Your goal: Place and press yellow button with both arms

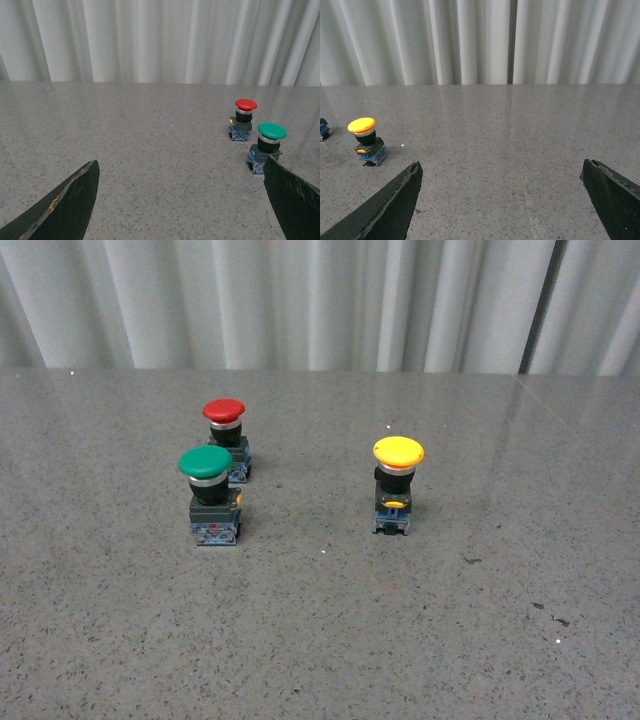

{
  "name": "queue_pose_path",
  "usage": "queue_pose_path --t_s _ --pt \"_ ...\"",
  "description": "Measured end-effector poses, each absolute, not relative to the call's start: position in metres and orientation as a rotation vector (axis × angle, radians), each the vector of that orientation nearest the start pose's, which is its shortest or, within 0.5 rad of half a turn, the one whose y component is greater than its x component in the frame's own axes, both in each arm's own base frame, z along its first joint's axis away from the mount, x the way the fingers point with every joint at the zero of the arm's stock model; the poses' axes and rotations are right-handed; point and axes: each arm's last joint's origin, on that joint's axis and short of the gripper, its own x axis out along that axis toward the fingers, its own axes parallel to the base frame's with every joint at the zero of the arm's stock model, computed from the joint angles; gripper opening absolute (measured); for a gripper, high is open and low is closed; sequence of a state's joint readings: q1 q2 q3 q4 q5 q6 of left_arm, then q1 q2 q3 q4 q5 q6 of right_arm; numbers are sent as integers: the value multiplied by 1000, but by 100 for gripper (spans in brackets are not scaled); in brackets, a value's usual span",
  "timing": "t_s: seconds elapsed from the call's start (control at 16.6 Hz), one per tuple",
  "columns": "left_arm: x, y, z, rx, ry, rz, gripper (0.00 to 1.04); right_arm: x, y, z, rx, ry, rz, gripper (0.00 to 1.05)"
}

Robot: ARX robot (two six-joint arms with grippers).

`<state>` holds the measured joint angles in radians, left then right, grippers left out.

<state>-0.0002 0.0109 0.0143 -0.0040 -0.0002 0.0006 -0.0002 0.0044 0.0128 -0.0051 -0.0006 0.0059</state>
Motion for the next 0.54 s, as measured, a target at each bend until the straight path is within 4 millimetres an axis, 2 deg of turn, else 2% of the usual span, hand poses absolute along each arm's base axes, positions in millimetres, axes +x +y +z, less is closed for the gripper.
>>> queue_pose_path --t_s 0.54 --pt "98 0 167 1 1 0 98 97 0 167 6 -3 0 98"
